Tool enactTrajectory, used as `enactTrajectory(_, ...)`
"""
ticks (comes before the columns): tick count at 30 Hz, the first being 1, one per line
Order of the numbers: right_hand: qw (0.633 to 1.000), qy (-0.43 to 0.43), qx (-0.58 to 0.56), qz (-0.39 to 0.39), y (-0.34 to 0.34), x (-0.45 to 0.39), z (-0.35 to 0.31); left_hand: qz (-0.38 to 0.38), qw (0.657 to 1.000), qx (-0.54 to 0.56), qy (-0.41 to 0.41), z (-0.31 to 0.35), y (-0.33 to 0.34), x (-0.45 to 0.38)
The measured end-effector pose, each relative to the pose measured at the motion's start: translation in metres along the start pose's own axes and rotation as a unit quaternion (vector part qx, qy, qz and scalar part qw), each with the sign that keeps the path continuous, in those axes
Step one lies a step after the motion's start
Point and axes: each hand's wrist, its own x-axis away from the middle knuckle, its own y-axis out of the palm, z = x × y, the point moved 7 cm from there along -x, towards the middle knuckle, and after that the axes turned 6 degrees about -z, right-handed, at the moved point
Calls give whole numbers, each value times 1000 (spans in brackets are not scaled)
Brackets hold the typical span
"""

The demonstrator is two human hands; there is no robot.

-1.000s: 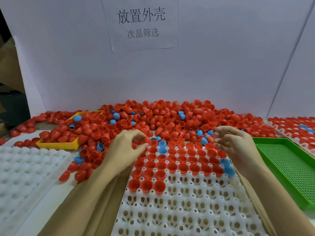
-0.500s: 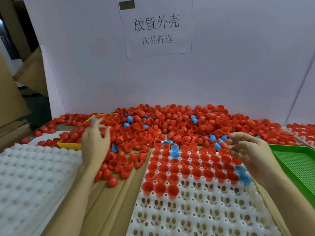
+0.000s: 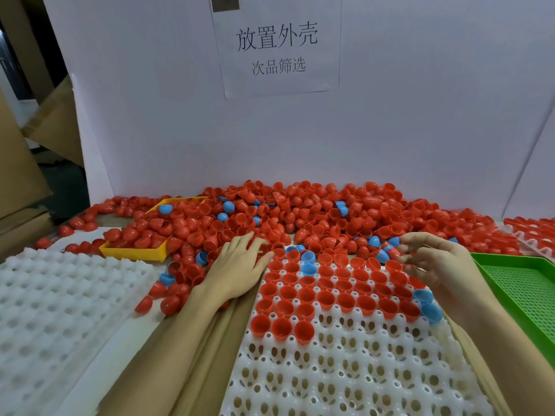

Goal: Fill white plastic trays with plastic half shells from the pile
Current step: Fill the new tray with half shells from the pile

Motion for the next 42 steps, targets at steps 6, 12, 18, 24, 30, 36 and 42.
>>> enactTrajectory(6,1000,-3,-2,0,0,-1,2,-1,1000,-5,0,-4,2,-2)
enactTrajectory(12,1000,-9,-11,-6,-2,-1,0,111,991,45,60,7,-24,12)
enactTrajectory(18,994,2,0,-113,15,7,-6,129,954,178,205,81,-61,43)
enactTrajectory(24,940,-28,61,-336,56,28,-9,105,908,291,284,148,-56,69)
enactTrajectory(30,928,-70,122,-345,64,35,-14,42,868,435,236,145,-53,66)
enactTrajectory(36,925,-72,121,-353,65,38,-16,-51,826,505,245,147,-56,67)
enactTrajectory(42,935,-103,104,-323,69,40,-24,-49,838,497,221,139,-57,64)
